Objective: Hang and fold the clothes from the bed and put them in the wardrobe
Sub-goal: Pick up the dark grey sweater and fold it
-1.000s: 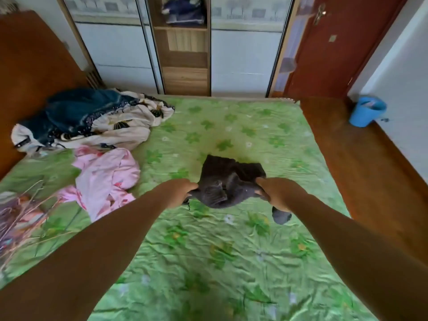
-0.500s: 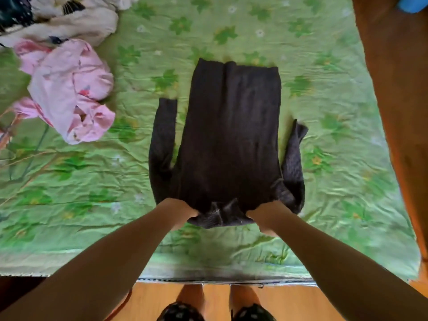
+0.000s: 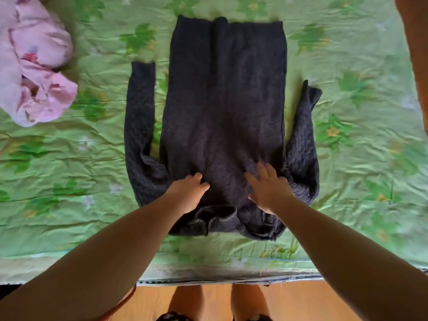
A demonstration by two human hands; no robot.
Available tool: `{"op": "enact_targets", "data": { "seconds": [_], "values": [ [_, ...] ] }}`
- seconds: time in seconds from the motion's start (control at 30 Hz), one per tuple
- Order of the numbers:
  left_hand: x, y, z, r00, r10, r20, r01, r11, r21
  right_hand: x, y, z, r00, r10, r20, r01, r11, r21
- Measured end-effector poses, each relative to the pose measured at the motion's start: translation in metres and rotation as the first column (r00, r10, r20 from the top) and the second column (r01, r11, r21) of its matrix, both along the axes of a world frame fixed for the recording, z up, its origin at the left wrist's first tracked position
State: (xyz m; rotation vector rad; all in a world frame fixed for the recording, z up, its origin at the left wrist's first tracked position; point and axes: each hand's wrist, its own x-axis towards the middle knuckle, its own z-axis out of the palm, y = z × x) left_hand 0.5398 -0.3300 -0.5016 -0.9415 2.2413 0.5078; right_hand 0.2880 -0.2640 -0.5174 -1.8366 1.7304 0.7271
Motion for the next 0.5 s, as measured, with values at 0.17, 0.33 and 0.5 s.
{"op": "enact_targets", "data": {
  "seconds": [0.17, 0.33, 0.5],
  "values": [
    [-0.02, 0.024, -0.03, 0.995, -0.012, -0.096, 0.032, 0.977, 0.212, 0.0, 0.027, -0.037, 0.998, 0.039, -0.046, -0.038, 0.999, 0.032],
    [-0.035, 0.048, -0.022, 0.958, -0.117, -0.263, 0.178, 0.959, 0.221, -0.01, 0.027, -0.022, 0.989, -0.085, 0.123, 0.112, 0.966, -0.235],
    [-0.103, 0.03, -0.013, 0.843, -0.166, -0.511, 0.177, 0.984, -0.027, -0.075, -0.004, -0.003, 0.795, -0.553, 0.249, 0.6, 0.656, -0.458]
  ]
}}
